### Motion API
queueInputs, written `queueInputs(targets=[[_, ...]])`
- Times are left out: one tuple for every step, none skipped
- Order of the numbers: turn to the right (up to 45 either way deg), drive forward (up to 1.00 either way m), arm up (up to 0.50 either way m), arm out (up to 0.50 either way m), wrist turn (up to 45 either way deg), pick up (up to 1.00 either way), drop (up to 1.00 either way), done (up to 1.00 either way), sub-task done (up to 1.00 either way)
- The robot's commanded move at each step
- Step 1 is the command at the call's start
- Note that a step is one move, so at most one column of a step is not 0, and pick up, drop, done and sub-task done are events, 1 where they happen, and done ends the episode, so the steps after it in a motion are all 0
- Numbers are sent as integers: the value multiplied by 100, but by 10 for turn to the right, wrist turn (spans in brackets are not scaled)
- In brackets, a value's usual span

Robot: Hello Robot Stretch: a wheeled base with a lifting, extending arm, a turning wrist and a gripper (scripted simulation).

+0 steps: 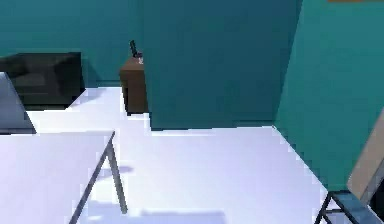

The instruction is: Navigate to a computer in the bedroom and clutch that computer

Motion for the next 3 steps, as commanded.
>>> queueInputs(targets=[[-450, 0, 0, 0, 0, 0, 0, 0, 0], [-450, 0, 0, 0, 0, 0, 0, 0, 0], [-420, 0, 0, 0, 0, 0, 0, 0, 0]])
